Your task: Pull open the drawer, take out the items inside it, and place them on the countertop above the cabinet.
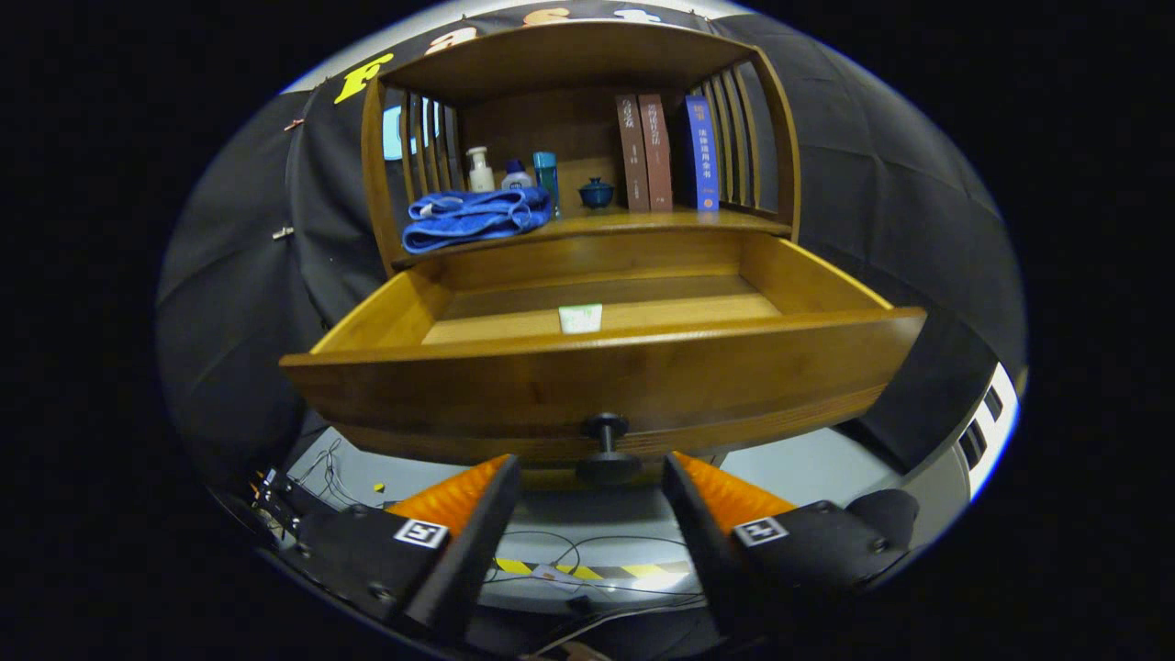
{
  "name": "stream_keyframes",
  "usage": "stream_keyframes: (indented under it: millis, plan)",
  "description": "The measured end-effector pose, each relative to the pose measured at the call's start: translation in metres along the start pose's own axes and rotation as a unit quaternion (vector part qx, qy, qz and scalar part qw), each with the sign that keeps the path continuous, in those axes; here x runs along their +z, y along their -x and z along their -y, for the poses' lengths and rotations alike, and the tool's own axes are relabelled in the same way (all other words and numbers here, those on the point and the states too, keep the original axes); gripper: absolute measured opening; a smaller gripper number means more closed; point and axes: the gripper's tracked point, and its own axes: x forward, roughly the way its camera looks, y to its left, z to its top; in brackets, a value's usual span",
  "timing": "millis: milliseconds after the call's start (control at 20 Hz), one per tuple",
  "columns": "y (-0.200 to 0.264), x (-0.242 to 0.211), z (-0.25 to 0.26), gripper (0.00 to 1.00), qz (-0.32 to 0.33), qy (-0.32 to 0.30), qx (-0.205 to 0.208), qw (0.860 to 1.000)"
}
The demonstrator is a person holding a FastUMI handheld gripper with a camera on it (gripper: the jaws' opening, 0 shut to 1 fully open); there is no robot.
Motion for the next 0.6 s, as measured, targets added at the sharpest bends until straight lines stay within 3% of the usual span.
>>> stream_keyframes:
  millis: [50, 300, 600]
  plan:
    - [0.006, 0.015, -0.004, 1.0, 0.009, 0.001, 0.007, 1.0]
    - [-0.009, 0.097, -0.019, 1.0, 0.018, 0.013, 0.025, 0.999]
    - [-0.093, 0.132, -0.029, 1.0, -0.072, 0.043, 0.022, 0.996]
